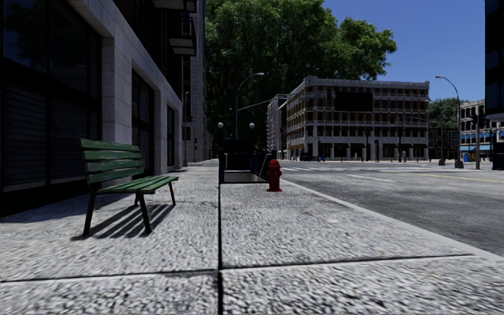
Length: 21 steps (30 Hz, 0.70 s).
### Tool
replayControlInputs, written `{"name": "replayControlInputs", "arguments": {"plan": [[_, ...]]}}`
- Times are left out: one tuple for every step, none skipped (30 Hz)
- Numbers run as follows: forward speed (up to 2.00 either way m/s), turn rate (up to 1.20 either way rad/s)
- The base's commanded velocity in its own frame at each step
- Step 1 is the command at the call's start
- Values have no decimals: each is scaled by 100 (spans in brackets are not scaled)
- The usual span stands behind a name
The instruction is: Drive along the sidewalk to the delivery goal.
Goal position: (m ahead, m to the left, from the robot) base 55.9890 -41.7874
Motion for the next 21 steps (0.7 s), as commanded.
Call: {"name": "replayControlInputs", "arguments": {"plan": [[200, 0], [200, 0], [200, 0], [200, 0], [200, 0], [200, 0], [200, 0], [200, 0], [200, 0], [200, 0], [200, 0], [200, 0], [200, 0], [200, 0], [200, 0], [200, 0], [200, 0], [200, 0], [200, 0], [200, 0], [200, 0]]}}
